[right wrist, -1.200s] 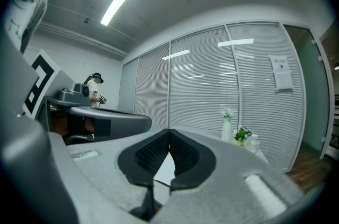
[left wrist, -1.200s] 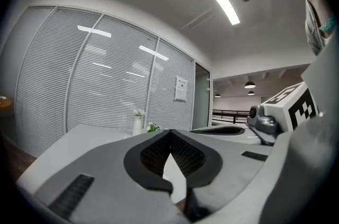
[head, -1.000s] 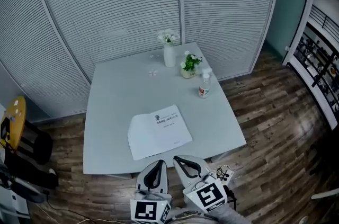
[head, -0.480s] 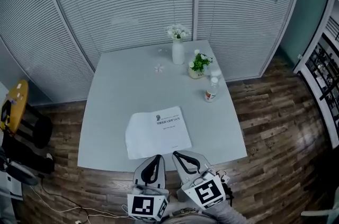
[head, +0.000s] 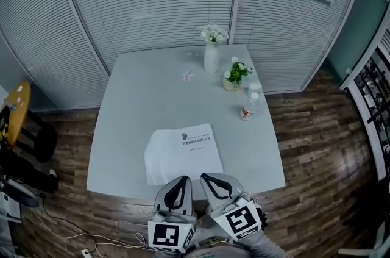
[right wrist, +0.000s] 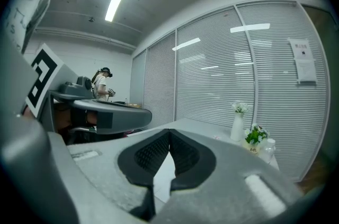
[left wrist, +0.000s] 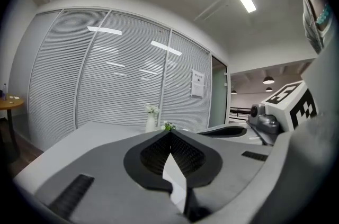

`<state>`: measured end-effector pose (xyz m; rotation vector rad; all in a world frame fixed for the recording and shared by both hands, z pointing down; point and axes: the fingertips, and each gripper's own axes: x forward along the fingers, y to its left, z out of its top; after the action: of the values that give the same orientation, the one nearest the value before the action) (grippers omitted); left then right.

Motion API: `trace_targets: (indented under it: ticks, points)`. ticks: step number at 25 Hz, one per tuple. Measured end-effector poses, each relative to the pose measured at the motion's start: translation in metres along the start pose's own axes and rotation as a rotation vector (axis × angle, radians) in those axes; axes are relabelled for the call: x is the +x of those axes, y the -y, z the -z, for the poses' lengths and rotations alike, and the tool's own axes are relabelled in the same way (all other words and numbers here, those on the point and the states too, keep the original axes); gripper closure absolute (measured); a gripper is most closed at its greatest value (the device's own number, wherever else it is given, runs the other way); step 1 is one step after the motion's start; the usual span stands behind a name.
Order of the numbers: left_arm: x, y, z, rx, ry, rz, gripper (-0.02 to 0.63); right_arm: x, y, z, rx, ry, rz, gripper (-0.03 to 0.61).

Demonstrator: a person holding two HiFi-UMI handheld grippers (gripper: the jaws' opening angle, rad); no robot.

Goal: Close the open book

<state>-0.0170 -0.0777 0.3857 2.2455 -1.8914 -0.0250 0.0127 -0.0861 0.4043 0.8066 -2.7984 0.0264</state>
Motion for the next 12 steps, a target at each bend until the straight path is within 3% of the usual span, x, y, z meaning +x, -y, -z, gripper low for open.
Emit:
trace_targets:
  ticks: [12]
  points:
    - [0.042,-0.067,-0.02,0.01,0.015,0.107,0.615,0.074,0.017,-0.014,0.02,-0.018,0.079,0.577]
